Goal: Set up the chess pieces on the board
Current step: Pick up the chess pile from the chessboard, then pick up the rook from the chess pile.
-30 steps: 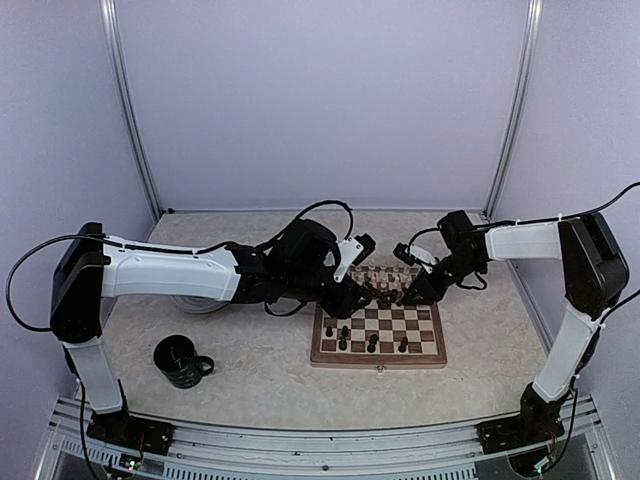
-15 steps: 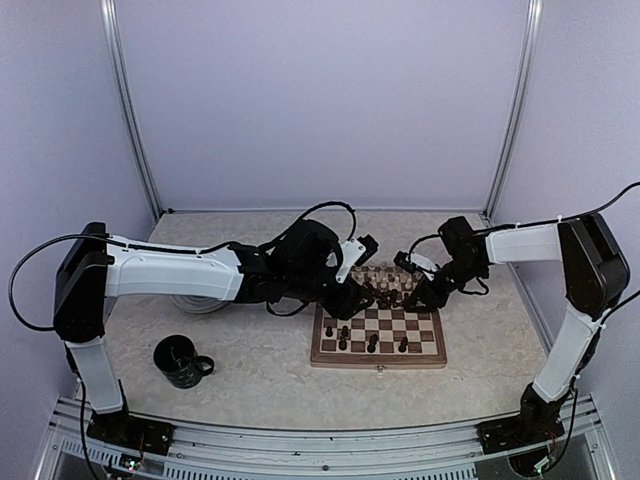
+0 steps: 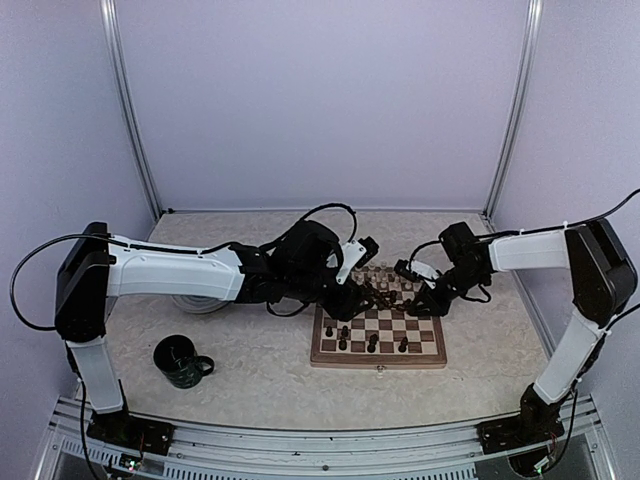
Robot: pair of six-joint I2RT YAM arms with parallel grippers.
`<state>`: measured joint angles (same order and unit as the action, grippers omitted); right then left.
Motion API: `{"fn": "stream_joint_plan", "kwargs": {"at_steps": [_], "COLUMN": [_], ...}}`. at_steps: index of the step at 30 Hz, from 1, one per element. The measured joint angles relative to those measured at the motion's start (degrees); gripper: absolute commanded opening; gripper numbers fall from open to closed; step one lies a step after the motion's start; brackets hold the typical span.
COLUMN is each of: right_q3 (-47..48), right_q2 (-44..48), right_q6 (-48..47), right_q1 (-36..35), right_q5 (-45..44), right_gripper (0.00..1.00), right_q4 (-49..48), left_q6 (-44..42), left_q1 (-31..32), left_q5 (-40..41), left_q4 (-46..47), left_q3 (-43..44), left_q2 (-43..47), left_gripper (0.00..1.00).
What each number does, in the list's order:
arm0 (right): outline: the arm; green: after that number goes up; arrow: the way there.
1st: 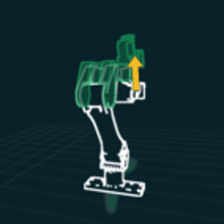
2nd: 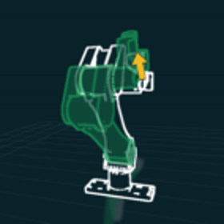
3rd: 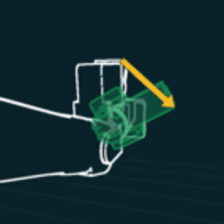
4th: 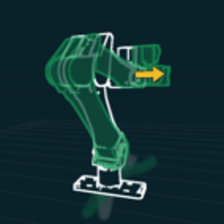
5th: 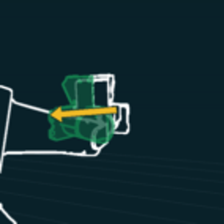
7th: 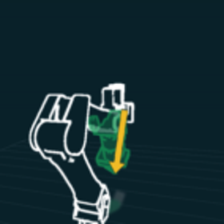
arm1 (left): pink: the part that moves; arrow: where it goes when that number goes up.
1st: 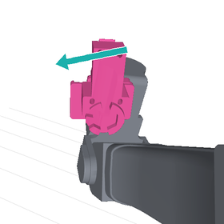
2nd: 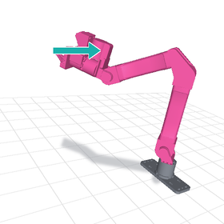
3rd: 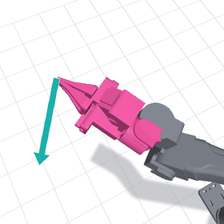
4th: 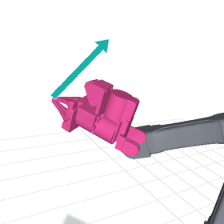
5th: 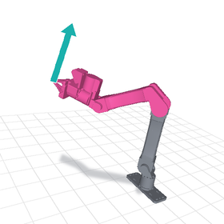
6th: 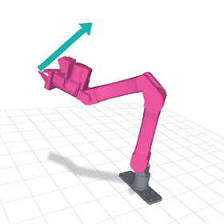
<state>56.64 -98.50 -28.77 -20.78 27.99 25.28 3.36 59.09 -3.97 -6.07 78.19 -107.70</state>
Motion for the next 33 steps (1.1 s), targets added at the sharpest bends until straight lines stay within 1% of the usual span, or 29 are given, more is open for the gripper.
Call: {"fn": "stream_joint_plan", "kwargs": {"at_steps": [2,6,10,14,21,26,30,33], "right_q3": [-1.05,-2.23,-2.47,-2.47,-2.54,-2.54,-2.71,-2.97], "right_q2": [1.01,2.47,4.66,7.02,11.45,12.85,12.92,12.92], "right_q6": [-0.31,-0.46,-0.28,-0.09,-0.07,-0.09,-0.13,-0.15], "right_q1": [-0.17,-0.33,-0.39,-0.44,-0.44,-0.44,-0.44,-0.44], "right_q5": [0.0,0.81,3.48,7.04,12.96,15.82,17.64,18.29], "right_gripper": [0.06,0.01,0.0,0.0,0.0,0.0,0.0,0.0], "right_q4": [0.13,0.85,0.96,0.85,0.5,0.5,0.52,0.59], "left_q6": [0.5,2.51,6.67,13.51,27.85,35.71,40.11,42.12], "left_q1": [-0.28,-1.22,-2.43,-3.85,-4.98,-5.22,-5.81,-6.25], "left_q5": [-0.76,-3.04,-5.35,-9.03,-13.42,-15.02,-16.52,-17.79], "left_q4": [0.02,0.33,2.8,8.22,20.57,26.64,30.32,32.22], "left_q3": [0.0,0.0,0.0,-0.33,-4.68,-5.16,-5.53,-5.53], "left_q2": [-0.02,-0.07,-0.2,-0.5,-1.05,-4.11,-6.64,-8.24], "left_gripper": [0.6,0.59,0.58,0.57,0.56,0.49,0.41,0.39]}}
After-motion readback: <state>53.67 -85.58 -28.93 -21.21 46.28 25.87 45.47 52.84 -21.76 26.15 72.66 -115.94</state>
